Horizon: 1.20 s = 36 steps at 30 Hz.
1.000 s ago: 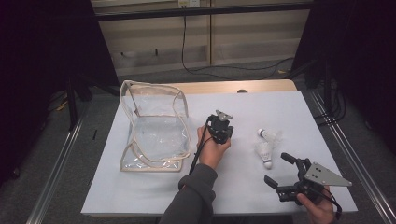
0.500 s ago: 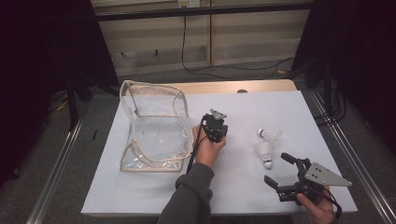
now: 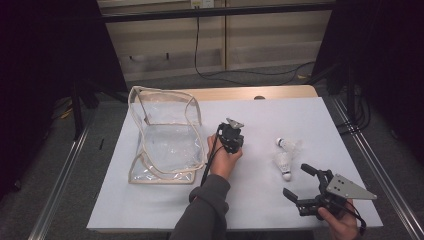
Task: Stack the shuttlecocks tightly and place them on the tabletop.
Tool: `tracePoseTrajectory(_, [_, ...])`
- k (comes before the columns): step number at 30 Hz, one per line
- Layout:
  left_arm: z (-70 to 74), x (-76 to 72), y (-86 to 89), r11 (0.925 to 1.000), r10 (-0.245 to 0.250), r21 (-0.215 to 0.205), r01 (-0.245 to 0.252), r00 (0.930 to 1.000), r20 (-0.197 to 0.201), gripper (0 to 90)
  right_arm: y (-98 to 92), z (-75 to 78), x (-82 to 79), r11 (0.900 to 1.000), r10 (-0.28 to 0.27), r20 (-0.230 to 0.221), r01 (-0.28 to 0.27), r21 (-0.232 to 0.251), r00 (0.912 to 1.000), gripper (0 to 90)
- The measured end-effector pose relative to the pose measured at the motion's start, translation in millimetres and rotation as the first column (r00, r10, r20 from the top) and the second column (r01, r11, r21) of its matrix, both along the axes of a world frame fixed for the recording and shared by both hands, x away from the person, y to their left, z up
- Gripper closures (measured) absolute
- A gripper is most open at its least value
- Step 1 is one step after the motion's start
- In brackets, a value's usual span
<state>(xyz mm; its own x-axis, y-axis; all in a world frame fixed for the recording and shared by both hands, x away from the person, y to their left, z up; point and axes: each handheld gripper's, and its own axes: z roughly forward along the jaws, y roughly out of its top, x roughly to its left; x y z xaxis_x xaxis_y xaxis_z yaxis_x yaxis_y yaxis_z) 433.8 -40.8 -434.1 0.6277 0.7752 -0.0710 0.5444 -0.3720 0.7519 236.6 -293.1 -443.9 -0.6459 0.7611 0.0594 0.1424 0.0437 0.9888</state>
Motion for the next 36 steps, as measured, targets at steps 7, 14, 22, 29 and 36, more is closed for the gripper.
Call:
tracePoseTrajectory(7, [0.1,0.6,0.1,0.9994,0.025,0.023,-0.025,0.9996,0.012,90.0,0.0,0.1,-0.2,1.000,0.000,0.001,0.000,-0.001,1.0000,0.7])
tracePoseTrajectory(14, [0.3,1.9,2.2,0.9987,0.031,0.039,-0.032,0.9991,0.029,90.0,-0.8,0.1,-0.7,1.000,-0.002,0.002,0.002,0.001,1.0000,0.7])
tracePoseTrajectory(22, [0.3,2.6,3.0,0.9992,0.027,0.028,-0.028,0.9993,0.027,90.0,-0.9,0.3,-1.2,1.000,-0.002,0.003,0.002,0.000,1.0000,0.7])
tracePoseTrajectory(29, [3.5,0.5,-3.8,0.9996,0.026,0.007,-0.026,0.9988,0.041,90.0,0.1,0.4,-0.9,1.000,0.000,0.001,0.000,-0.001,1.0000,0.8])
tracePoseTrajectory(36, [3.3,1.0,-7.8,0.9996,0.024,-0.013,-0.024,0.9990,0.036,90.0,-0.2,0.4,-0.8,1.000,0.001,0.001,-0.001,0.001,1.0000,0.7])
